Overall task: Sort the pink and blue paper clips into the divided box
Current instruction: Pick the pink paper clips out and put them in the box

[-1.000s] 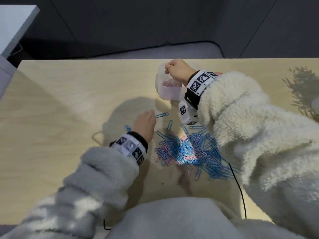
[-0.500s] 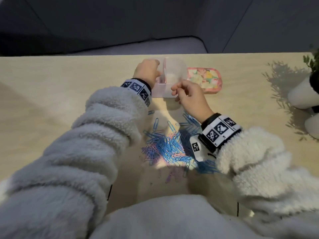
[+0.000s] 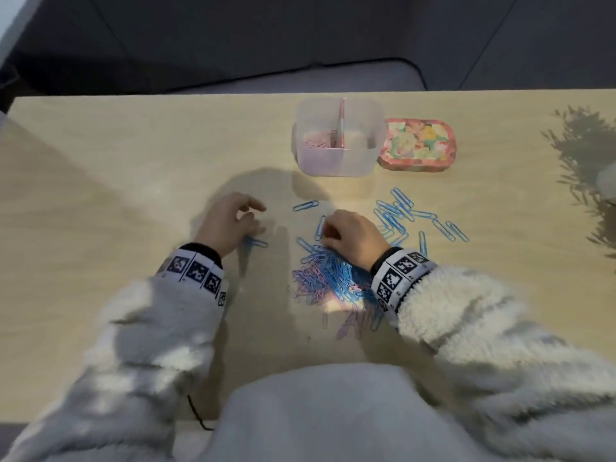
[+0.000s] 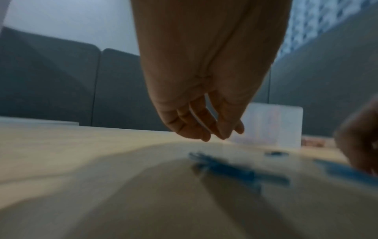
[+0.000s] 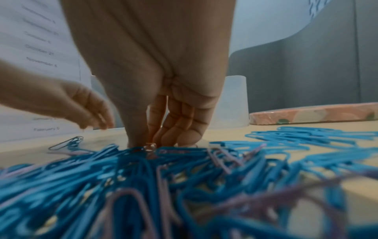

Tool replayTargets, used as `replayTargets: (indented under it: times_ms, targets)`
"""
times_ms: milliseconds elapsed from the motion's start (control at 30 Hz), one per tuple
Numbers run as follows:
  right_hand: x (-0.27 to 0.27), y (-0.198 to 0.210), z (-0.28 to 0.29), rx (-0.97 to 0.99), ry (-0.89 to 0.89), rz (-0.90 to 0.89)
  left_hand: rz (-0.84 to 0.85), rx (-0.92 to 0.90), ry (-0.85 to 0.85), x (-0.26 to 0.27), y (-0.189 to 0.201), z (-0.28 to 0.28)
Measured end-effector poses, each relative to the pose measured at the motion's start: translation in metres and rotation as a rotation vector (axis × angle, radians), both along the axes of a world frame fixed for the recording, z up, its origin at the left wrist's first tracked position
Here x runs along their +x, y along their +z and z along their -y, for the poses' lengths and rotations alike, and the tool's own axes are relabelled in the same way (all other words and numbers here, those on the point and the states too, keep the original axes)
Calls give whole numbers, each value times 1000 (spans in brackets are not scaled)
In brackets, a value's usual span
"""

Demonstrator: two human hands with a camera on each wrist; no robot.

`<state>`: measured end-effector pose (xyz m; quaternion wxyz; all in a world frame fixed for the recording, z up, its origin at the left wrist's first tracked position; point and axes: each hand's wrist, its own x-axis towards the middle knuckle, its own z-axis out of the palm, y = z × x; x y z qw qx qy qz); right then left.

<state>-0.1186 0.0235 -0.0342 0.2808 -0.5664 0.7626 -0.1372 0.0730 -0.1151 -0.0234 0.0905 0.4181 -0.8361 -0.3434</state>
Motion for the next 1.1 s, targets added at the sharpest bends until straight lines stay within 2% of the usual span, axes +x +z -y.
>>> replayTargets:
  times_ms: [100,233,367,433,567,667,733,800,933,1000,1100]
  targets:
    - [2,-1,-2,19,10,51,119,-58,-114,25,-12,-7]
    - [3,-2,-8,23,23,48,114,-26,-41,31,-11,-14]
    - [-7,-4,-16,-4,-42,14,132,56,9,21,-11,-22]
    - [-18,-3,-22,-14,-110,0,84,155,33,15,-12,-24]
    - [-42,-2,-36,-69,-281,71,-178,366,110,1,-5,-25]
    - [-53,0,-45,-91,-414,170,-219,404,116,-7,-1,-24]
    - [-57,1,-50,-109,-460,189,-200,391,115,-9,-2,-20]
    - [-58,2,-54,-142,-469,211,-107,324,116,-9,-5,-18]
    - [-54,0,-57,-161,-457,239,150,-49,96,-8,-12,-22]
    - [-47,-3,-56,-134,-421,180,166,-131,2,-13,-11,-35]
    - [-35,-3,-47,-41,-331,76,199,-121,-263,-25,-12,-57]
